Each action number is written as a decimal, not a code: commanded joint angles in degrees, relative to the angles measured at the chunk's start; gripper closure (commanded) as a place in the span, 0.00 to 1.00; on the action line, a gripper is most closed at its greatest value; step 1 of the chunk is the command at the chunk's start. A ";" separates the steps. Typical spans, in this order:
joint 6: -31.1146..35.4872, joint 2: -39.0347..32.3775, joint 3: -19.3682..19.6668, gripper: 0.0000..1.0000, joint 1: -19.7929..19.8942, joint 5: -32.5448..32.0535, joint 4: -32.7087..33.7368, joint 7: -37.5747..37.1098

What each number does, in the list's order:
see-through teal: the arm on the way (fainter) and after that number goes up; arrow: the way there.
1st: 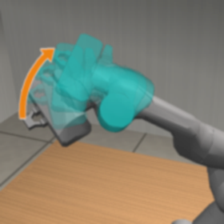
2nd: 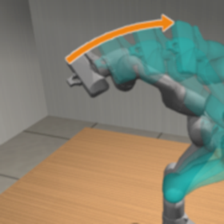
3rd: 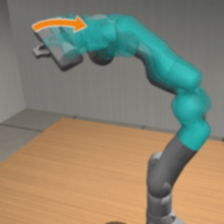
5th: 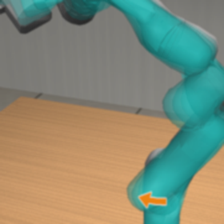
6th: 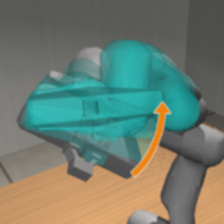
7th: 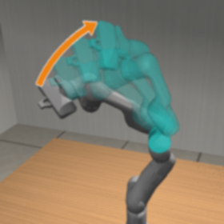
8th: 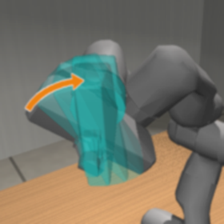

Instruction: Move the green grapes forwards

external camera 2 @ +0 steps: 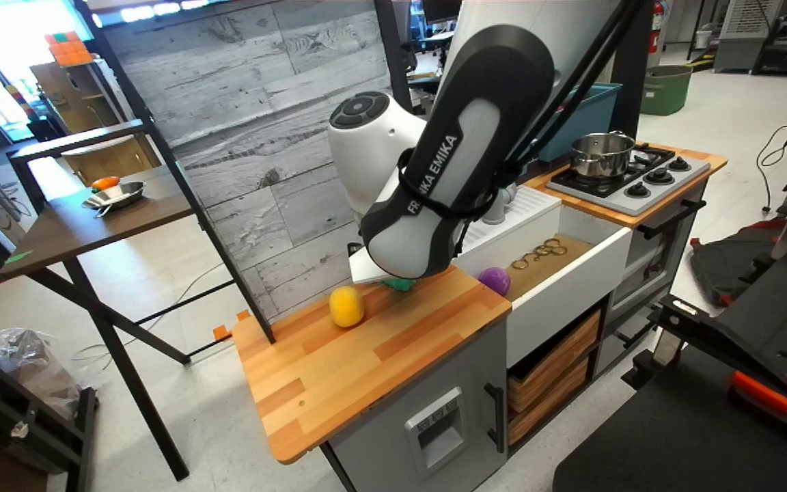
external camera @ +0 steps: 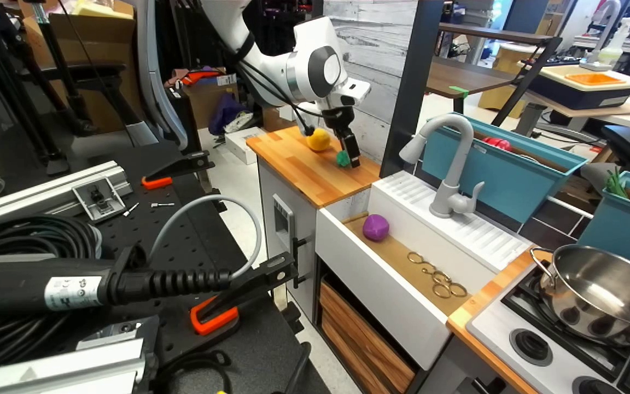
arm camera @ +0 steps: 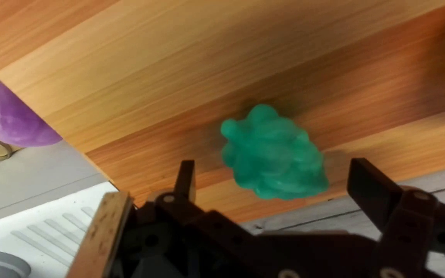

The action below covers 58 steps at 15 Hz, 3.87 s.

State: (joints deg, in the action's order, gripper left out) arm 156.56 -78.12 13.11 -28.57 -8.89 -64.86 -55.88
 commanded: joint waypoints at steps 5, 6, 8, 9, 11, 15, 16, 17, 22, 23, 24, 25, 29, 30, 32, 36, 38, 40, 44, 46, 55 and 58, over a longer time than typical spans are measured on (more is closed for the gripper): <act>-6.29 -5.07 -1.75 0.49 1.23 1.61 10.04 0.84; -6.66 -5.24 -1.61 0.58 1.17 1.46 10.67 0.64; -7.26 -5.36 -1.64 0.71 1.32 1.40 11.51 0.63; -7.43 -4.72 -1.72 0.78 1.46 1.52 10.90 0.72; -8.70 -2.84 -3.02 0.86 2.37 2.55 9.38 1.24; -11.61 4.94 -6.91 0.90 4.46 5.69 0.49 2.87; -12.50 7.81 -7.27 0.90 4.64 6.04 -3.19 2.86; -13.78 10.57 -7.77 0.90 4.98 6.36 -6.63 3.05; -20.23 20.09 -7.80 0.90 4.78 6.43 -19.65 0.90; -20.27 21.42 -7.49 0.90 4.45 6.07 -22.64 0.07; -20.48 22.95 -7.45 0.90 4.32 5.94 -25.63 -0.48; -19.83 23.83 -7.32 0.90 4.15 5.83 -28.32 -1.28; -18.66 21.85 -6.30 0.90 3.48 5.17 -30.95 -6.03; -17.67 20.97 -5.68 0.90 3.05 4.58 -30.91 -7.45; -16.69 19.65 -4.58 0.90 2.36 3.46 -30.55 -9.78; -14.24 17.64 -2.63 0.90 1.26 1.12 -28.32 -13.74; -13.54 16.65 -2.20 0.90 1.04 0.32 -26.78 -15.32; -13.45 15.32 -1.91 0.90 0.93 -0.23 -24.95 -16.74; -12.60 11.92 -1.47 0.90 0.36 -1.53 -21.93 -18.53; -12.80 10.89 -1.47 0.90 0.27 -1.96 -20.31 -19.22; -11.95 14.52 -2.83 0.18 0.82 -1.17 -21.22 -18.52; -12.61 16.46 -3.37 0.00 1.10 -1.08 -22.40 -17.73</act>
State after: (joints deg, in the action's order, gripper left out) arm 143.95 -64.06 10.49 -27.79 -9.91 -85.70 -74.14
